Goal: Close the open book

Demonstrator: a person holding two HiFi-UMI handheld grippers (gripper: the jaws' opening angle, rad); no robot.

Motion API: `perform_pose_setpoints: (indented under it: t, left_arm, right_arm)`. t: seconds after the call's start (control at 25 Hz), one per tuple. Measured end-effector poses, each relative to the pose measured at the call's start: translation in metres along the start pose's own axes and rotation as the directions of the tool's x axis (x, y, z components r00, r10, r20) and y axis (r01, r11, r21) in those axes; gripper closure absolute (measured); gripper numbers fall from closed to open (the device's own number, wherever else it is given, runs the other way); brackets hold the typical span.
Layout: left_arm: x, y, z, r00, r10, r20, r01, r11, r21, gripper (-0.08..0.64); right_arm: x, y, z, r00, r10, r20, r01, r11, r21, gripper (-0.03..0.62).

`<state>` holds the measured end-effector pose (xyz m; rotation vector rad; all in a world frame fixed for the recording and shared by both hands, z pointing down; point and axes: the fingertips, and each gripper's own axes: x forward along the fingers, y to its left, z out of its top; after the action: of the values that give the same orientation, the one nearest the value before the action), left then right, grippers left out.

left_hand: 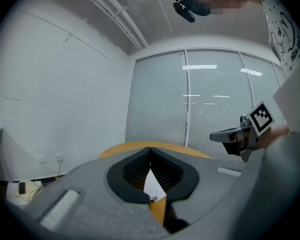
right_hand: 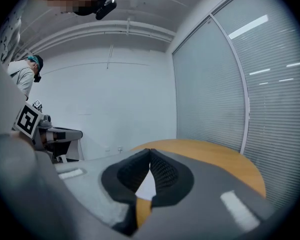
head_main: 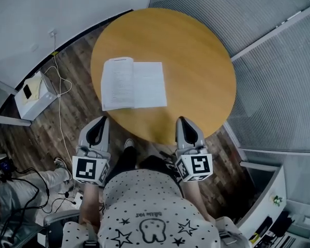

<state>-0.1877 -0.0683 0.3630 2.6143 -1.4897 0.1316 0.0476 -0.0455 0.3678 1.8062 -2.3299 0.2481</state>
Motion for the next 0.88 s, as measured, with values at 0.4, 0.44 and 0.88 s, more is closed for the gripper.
perform_pose_setpoints:
  t: [0.4, 0.44, 0.88]
  left_arm:
    - [0.01, 0.004, -0.002, 1.0, 0.002, 0.022, -0.001, 1.0, -0.029, 0.552]
    - [0.01, 0.003, -0.002, 1.0, -0.004, 0.022, 0.005, 0.999, -0.035, 0.552]
    - [0.013, -0.003, 0.005, 0.998, -0.016, 0.06, 0.02, 0.998, -0.058, 0.552]
  right_arm:
    - [-0.003, -0.006, -0.01, 0.999, -0.037, -0.021, 0.037, 0.999, 0.01, 0.588]
    - [-0.003, -0.007, -0.01, 0.999, -0.037, -0.022, 0.037, 0.999, 0.011, 0.588]
    - [0.005, -0.011, -0.003, 1.0, 0.003, -0.011, -0.003, 1.0, -0.006, 0.588]
